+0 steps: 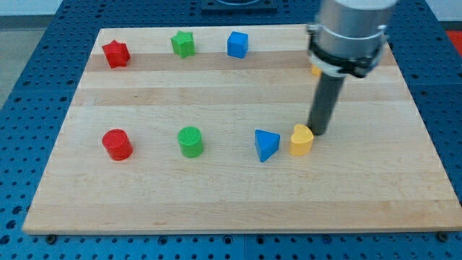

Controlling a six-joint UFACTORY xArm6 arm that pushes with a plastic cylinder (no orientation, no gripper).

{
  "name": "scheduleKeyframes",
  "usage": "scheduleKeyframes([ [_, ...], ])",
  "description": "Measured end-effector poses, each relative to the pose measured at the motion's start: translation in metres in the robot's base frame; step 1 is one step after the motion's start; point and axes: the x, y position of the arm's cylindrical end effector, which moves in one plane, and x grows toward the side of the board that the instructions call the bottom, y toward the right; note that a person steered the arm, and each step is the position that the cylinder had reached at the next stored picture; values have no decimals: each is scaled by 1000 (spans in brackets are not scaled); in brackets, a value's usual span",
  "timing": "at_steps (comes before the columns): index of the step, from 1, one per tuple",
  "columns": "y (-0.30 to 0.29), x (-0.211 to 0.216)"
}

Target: Move your arm to the bottom right side of the board

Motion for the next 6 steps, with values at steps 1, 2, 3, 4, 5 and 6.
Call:
scheduleKeyframes([
  [1,-9,0],
  [2,-9,0],
  [3,-33,-1],
  [4,-127,-5],
  [5,-136,-6],
  [6,-118,-6],
])
